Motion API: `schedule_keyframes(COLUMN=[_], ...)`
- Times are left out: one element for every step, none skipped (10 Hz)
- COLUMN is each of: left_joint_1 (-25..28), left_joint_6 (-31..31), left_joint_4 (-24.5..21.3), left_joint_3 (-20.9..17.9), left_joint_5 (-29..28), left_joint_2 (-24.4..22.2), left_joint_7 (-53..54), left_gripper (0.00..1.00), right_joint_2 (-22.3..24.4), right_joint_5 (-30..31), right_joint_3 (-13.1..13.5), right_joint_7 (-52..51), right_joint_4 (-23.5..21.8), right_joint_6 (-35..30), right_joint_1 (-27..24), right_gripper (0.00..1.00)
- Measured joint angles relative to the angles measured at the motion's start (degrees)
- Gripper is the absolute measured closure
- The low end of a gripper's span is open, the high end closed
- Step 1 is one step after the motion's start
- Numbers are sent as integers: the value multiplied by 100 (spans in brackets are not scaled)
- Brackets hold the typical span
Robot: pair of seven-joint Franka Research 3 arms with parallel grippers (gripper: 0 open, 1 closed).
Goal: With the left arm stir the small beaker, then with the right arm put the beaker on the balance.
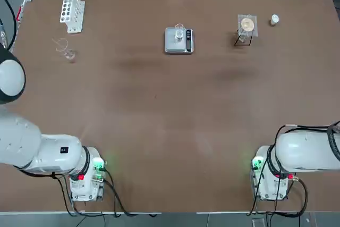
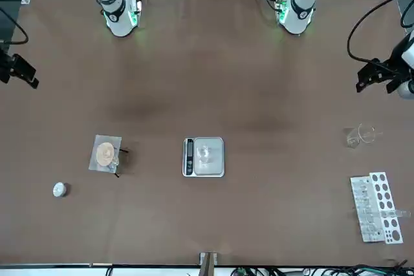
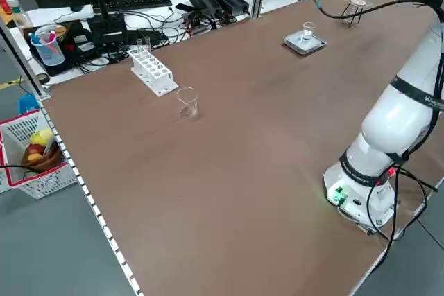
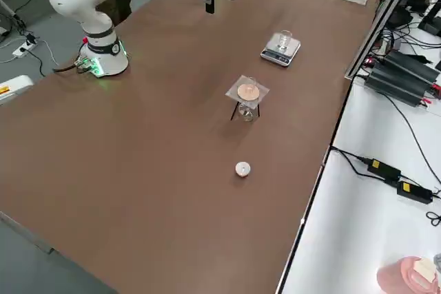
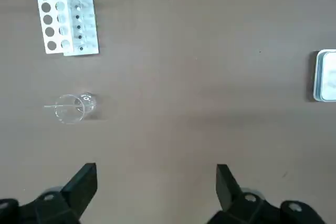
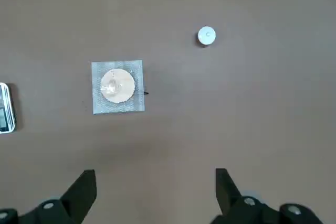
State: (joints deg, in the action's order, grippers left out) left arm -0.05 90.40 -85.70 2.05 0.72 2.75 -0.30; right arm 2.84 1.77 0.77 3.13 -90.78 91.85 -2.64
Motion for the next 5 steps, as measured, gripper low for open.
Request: schedule_keyframes(left_joint_1=[0,0,0,0,0], left_joint_6=[0,0,0,0,0], left_joint_4=[0,0,0,0,0], left_joint_3=[0,0,0,0,0], left_joint_5=[0,0,0,0,0], left_joint_2=[0,0,0,0,0], left_joint_7=[0,0,0,0,0], left_gripper=[0,0,0,0,0], right_joint_2=[13,16,16,16,16], right_joint_5=[0,0,-1,-1,-4], right_joint_3=[-4,-7,-15,-27,-37], right_joint_7=[-95,-140,-152,-153,-153], right_joint_4=[-3,-6,-11,-13,-13], right_joint_6=[-27,-32,-33,-33,-33], right_joint_1=[0,0,0,0,0], right_gripper=[0,0,0,0,0])
